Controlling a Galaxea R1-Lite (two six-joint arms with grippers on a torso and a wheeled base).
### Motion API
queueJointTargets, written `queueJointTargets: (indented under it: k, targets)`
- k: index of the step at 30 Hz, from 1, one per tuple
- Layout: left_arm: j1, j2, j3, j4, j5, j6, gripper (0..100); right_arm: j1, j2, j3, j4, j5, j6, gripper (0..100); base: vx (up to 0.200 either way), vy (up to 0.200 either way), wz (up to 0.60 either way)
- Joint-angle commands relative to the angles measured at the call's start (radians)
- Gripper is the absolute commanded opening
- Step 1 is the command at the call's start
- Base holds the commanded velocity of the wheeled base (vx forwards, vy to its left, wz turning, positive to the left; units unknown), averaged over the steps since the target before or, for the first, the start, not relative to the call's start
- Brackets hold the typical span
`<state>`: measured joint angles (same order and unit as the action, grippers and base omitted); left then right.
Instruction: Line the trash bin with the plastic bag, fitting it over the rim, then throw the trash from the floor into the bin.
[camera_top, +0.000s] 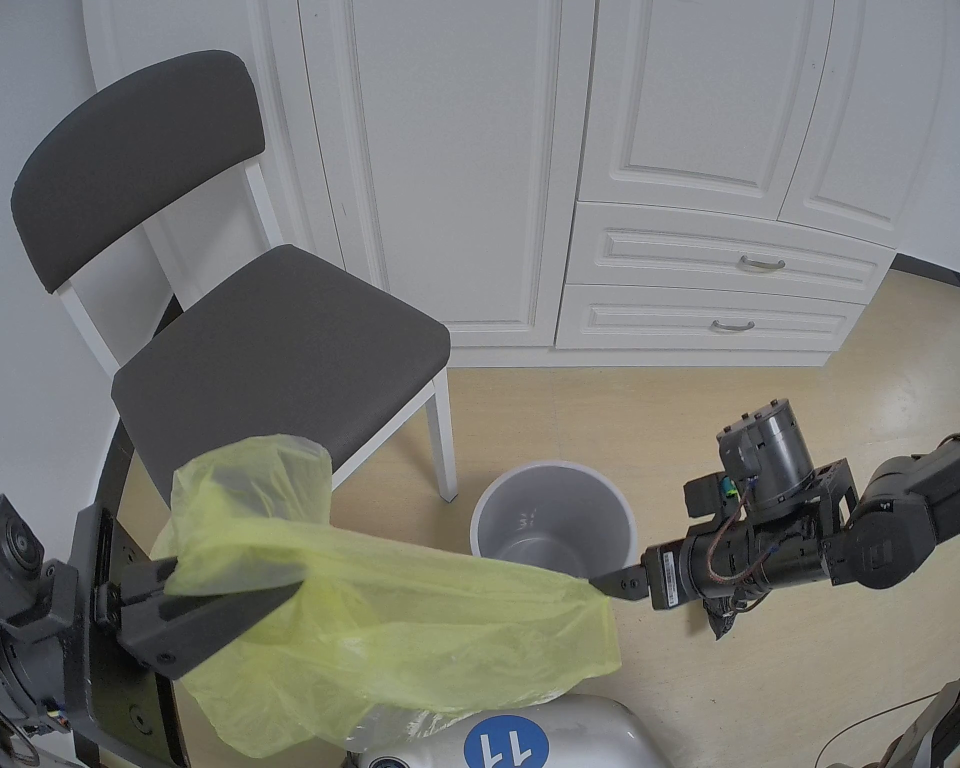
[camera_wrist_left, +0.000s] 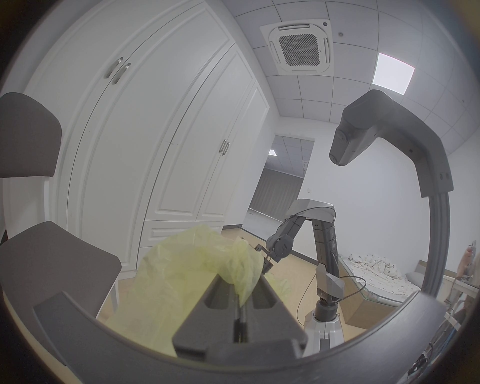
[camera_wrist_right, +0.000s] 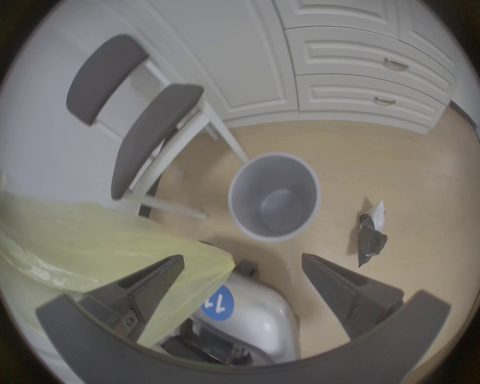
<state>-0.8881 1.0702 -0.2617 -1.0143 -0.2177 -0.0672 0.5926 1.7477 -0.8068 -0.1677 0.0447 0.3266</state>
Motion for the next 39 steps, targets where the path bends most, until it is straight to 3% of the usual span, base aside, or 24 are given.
queueJointTargets:
  k: [1,2,5,11,25,39]
  targets:
    - [0.001,-0.003,-0.002,-0.001,0.001,0.000,0,0.029,-0.023,0.074,-0.001,0.007,-0.072,100,0.000,0.000,0.00]
    - [0.006,-0.003,-0.004,-0.001,0.000,0.000,0,0.041,-0.036,0.113,-0.004,0.021,-0.132,100,0.000,0.000,0.00]
    - [0.009,-0.003,-0.007,-0.001,0.001,-0.002,0,0.064,-0.059,0.144,-0.004,0.040,-0.176,100,0.000,0.000,0.00]
    - [0.011,-0.003,-0.001,-0.027,0.001,-0.002,0,0.104,-0.080,0.159,-0.004,0.038,-0.181,100,0.000,0.000,0.00]
    - [0.012,-0.003,0.012,-0.047,0.000,0.000,0,0.104,-0.266,0.179,0.002,0.040,-0.182,100,0.000,0.000,0.00]
    - [0.011,-0.006,0.018,-0.049,-0.002,0.003,0,0.084,-0.269,0.166,-0.006,0.037,-0.172,100,0.000,0.000,0.00]
